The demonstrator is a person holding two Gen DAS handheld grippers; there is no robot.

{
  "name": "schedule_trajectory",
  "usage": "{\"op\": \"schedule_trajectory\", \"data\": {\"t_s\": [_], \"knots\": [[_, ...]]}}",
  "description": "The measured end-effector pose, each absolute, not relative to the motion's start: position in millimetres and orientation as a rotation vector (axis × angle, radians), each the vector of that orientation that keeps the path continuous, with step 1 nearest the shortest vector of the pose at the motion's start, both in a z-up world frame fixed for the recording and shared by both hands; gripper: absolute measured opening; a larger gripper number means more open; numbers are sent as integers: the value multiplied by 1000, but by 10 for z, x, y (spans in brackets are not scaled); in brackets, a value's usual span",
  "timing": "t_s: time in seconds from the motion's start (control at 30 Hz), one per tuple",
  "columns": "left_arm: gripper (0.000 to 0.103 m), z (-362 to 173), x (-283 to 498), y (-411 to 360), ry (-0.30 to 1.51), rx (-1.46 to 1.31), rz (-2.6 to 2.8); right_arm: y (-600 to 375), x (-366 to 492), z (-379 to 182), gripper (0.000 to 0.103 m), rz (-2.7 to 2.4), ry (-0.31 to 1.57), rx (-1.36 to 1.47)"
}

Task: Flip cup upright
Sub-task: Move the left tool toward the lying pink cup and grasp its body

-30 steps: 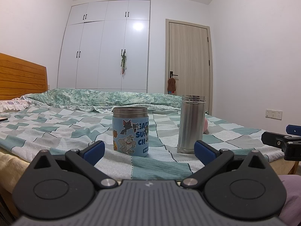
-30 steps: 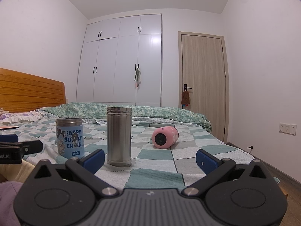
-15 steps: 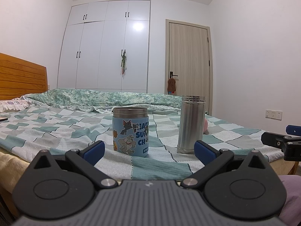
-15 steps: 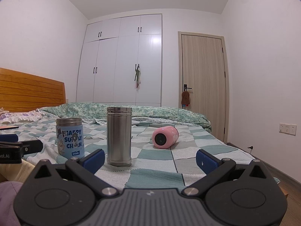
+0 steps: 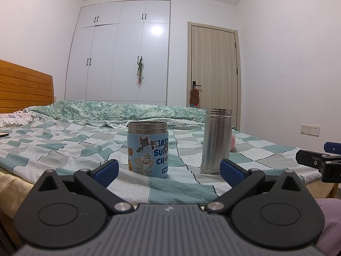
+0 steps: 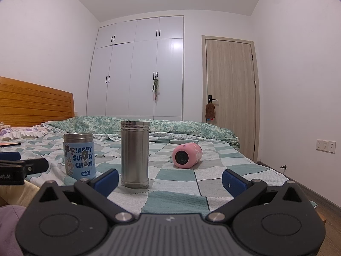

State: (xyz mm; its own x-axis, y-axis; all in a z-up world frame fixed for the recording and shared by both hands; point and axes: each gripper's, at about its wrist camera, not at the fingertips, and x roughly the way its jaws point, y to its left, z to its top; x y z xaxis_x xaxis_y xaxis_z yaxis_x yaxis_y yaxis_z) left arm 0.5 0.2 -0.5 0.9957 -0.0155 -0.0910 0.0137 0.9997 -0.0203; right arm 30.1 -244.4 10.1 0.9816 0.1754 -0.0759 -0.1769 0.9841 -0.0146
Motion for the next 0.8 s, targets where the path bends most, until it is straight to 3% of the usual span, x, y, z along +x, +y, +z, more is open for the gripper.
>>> {"op": "schedule_trajectory", "data": {"t_s": [0.8], "knots": [[103, 316, 194, -413, 78, 20, -105, -2700, 454, 289, 103, 172, 84, 12]]}}
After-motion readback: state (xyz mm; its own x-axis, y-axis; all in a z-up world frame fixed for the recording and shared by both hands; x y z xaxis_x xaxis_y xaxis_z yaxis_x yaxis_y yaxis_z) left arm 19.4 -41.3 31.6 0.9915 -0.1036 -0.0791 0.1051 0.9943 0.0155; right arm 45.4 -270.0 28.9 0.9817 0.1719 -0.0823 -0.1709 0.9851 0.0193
